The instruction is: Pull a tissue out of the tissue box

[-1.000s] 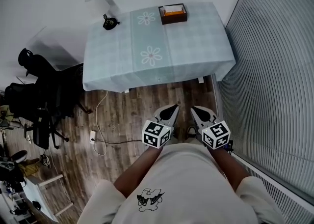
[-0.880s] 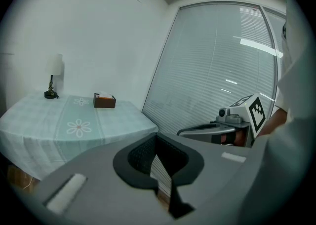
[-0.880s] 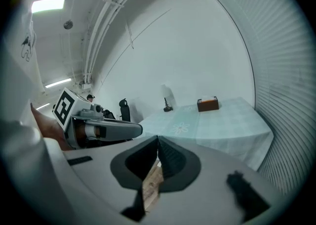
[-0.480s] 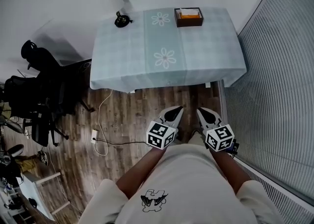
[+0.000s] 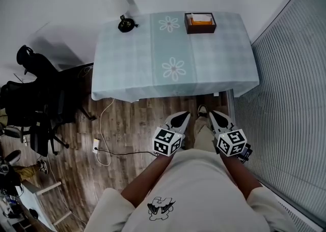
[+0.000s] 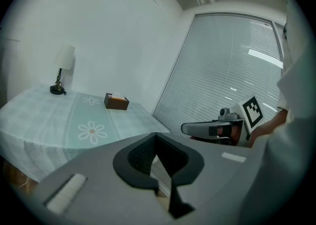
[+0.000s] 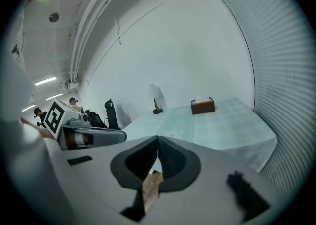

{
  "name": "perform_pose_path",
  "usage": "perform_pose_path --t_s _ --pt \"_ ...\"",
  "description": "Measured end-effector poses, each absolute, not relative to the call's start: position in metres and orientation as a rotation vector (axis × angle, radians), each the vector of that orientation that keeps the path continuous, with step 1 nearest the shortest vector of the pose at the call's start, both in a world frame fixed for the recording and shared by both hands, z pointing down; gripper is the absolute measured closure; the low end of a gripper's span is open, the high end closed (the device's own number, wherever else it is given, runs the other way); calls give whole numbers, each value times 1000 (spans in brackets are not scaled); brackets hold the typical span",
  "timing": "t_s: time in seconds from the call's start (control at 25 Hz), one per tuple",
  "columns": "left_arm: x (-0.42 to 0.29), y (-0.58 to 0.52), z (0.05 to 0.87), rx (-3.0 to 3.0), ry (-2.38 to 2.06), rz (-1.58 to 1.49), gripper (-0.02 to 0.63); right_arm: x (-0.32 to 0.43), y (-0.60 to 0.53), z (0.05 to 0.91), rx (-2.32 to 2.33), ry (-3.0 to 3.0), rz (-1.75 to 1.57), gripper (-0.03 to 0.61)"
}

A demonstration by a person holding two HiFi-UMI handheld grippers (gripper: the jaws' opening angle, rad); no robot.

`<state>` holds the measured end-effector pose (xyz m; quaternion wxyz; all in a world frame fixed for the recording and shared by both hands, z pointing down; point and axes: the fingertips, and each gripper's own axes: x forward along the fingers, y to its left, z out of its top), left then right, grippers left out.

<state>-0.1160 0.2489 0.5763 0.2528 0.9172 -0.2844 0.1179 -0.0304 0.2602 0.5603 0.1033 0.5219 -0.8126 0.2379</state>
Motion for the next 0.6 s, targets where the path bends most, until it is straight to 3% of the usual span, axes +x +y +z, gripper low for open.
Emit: perform_pose_path --t_s 0.6 --pt "21 20 556 2444 -888 345 607 96 37 554 1341 -2488 669 565"
